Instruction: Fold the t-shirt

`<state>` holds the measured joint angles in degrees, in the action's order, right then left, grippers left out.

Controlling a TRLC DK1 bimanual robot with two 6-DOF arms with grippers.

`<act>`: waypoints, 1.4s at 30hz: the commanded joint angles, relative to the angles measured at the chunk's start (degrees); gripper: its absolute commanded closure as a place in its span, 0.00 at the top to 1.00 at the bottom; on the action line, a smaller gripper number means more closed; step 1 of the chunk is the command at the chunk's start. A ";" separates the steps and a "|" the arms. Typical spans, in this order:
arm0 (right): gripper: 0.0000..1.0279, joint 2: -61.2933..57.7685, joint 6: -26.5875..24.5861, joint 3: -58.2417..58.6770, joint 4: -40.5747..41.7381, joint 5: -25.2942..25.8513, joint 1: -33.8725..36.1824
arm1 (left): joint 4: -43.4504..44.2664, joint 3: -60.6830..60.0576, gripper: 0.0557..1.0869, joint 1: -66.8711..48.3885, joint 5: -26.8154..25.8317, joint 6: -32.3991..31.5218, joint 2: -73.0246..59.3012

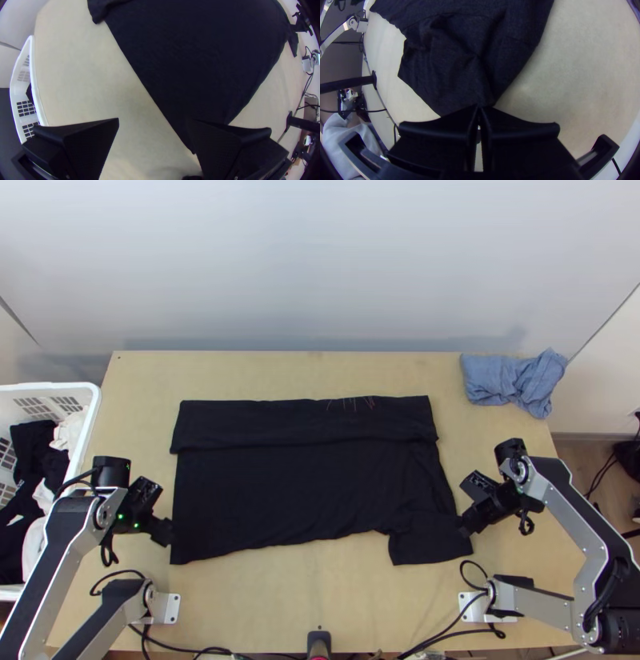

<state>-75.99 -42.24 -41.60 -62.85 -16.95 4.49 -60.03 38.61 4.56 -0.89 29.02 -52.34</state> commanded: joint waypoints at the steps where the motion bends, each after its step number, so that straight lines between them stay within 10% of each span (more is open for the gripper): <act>1: 0.03 0.05 0.23 0.38 1.06 -0.01 -0.10 | -7.91 2.61 0.95 2.21 -0.26 0.78 -5.85; 12: 0.03 -0.48 1.55 -0.14 2.38 -0.01 -0.89 | -11.60 3.58 0.95 2.47 -11.16 -2.65 -8.04; 42: 0.03 -2.24 7.26 -2.78 5.81 0.78 -3.00 | -0.26 -2.49 0.95 1.24 -10.19 0.43 -16.92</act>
<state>-78.08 -36.38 -44.47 -58.33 -16.62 1.56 -60.73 36.75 6.98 -9.96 28.42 -69.49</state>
